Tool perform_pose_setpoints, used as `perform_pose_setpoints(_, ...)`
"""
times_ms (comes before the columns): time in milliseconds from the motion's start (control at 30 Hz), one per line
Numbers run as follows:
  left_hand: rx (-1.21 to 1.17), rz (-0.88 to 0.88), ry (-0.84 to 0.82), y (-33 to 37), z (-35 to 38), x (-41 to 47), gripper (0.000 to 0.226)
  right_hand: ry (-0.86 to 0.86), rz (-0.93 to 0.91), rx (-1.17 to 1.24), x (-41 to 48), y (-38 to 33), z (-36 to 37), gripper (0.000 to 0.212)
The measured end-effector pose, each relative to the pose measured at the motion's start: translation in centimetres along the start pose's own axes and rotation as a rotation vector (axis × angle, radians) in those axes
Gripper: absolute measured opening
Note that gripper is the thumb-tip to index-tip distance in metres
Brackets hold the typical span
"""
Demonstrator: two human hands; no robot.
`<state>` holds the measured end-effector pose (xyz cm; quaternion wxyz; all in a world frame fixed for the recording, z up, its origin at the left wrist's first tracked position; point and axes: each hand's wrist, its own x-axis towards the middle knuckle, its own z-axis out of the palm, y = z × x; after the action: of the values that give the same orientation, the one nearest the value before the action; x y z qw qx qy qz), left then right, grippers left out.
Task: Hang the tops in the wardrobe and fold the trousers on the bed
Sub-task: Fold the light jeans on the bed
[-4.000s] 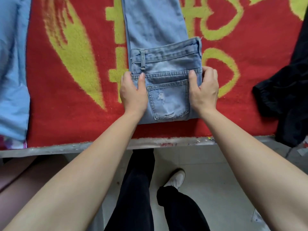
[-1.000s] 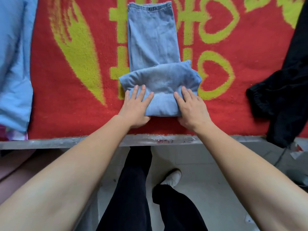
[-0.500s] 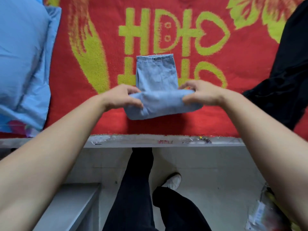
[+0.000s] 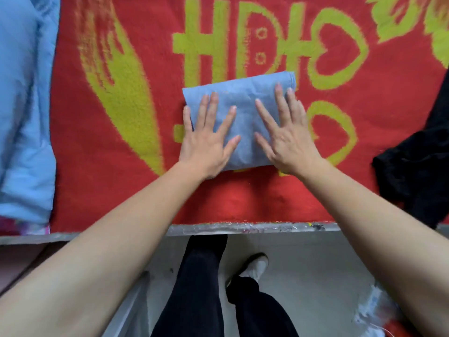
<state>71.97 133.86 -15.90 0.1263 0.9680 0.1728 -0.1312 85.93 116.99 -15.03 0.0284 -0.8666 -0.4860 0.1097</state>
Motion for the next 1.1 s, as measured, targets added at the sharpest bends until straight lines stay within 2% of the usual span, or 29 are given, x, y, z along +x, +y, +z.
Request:
perform_pose_setpoints(67, 0.065, 0.037, -0.088, -1.4, 2.2, 0.8, 0.070, -0.126, 0.017, -0.061, 0.1, -0.1, 2.2, 0.067)
perform_pose_setpoints(167, 0.060, 0.065, -0.086, -2.8, 4.6, 2.4, 0.073, -0.222, 0.107, -0.058, 1.1, 0.4, 4.9, 0.070)
perform_pose_setpoints(367, 0.051, 0.068, -0.102, -2.6, 4.7, 2.8, 0.074, -0.223, 0.140, -0.020, 1.4, 0.0, 4.1, 0.071)
perform_pose_setpoints(467, -0.074, 0.050, -0.003, -2.0, 3.2, 1.8, 0.077, -0.070, 0.227, 0.119, 0.7, -1.0, 2.6, 0.081)
perform_pose_setpoints(533, -0.258, -0.113, 0.136, -1.1, 2.6, 0.9, 0.086, 0.047, 0.485, 0.291, 0.1, -1.8, 2.0, 0.096)
perform_pose_setpoints(600, -0.557, -0.457, 0.198, -0.4, 2.0, 0.2, 0.096, 0.080, 0.798, 0.549, -0.1, -2.2, 1.8, 0.110)
perform_pose_setpoints(667, -0.876, -0.775, 0.169, 0.0, 1.9, 0.2, 0.101, 0.076, 1.022, 0.828, 0.1, -2.0, 1.9, 0.113)
perform_pose_setpoints(733, -0.980, -0.865, 0.161, 0.1, 2.0, 0.3, 0.097, 0.061, 1.113, 0.948, 0.5, -1.4, 2.1, 0.106)
perform_pose_setpoints(867, -1.047, -0.806, 0.133, -1.1, 1.9, 0.8, 0.098, 0.116, 1.191, 0.994, 0.7, -0.8, 2.3, 0.102)
perform_pose_setpoints(967, -0.970, -0.791, 0.060, -2.2, 1.3, 1.2, 0.105, 0.292, 1.426, 1.055, -0.3, -1.4, 2.6, 0.100)
perform_pose_setpoints(1033, -0.727, -0.681, 0.124, -2.4, 0.1, 1.5, 0.111, 0.352, 1.641, 1.136, -1.3, -3.0, 2.7, 0.093)
perform_pose_setpoints(1100, -0.457, -0.428, 0.202, -2.4, -1.3, 2.8, 0.109, 0.293, 1.751, 1.288, -2.6, -5.1, 3.0, 0.074)
